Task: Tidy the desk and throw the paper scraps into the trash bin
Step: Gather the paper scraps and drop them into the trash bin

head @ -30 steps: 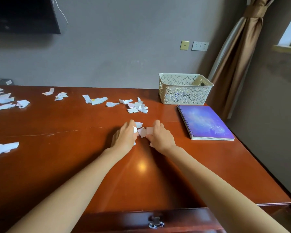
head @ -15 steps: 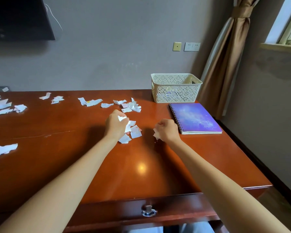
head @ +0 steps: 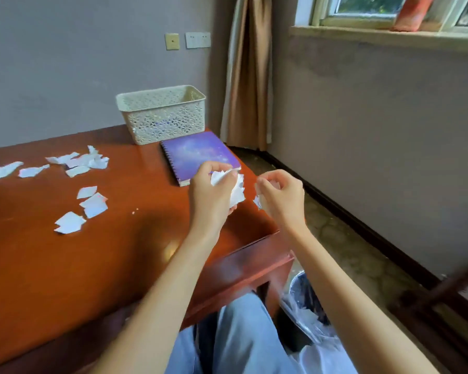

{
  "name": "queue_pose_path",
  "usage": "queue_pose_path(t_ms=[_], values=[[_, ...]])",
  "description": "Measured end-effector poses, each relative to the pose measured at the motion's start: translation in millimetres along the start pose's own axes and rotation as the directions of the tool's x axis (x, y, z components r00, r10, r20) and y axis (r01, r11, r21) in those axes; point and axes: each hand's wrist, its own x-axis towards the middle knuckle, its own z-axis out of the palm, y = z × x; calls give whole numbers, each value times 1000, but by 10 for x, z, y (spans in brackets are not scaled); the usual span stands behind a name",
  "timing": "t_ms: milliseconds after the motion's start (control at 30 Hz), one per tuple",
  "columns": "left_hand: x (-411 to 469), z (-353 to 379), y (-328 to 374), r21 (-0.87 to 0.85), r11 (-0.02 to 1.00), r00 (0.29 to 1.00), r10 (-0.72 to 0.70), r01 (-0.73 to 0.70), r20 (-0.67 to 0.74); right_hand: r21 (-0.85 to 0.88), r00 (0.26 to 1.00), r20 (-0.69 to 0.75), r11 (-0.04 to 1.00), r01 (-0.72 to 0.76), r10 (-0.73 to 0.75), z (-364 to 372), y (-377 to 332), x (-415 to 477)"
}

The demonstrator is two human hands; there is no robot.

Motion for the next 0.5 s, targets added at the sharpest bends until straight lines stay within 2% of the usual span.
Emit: queue_pose_path(t_ms=[133,300,500], values=[[-405,799,-298,56,998,978,20,-32,206,-36,983,-157,994,-103,96,-698,605,3],[-734,1576,-909,194,973,910,-190,124,368,-50,919,-284,953,-298,272,-1395,1377,-94],[-843,2227,-1724,406,848,774,-499,341,391,-71,783,-195,788,-612,591,-1727,2421,-109]])
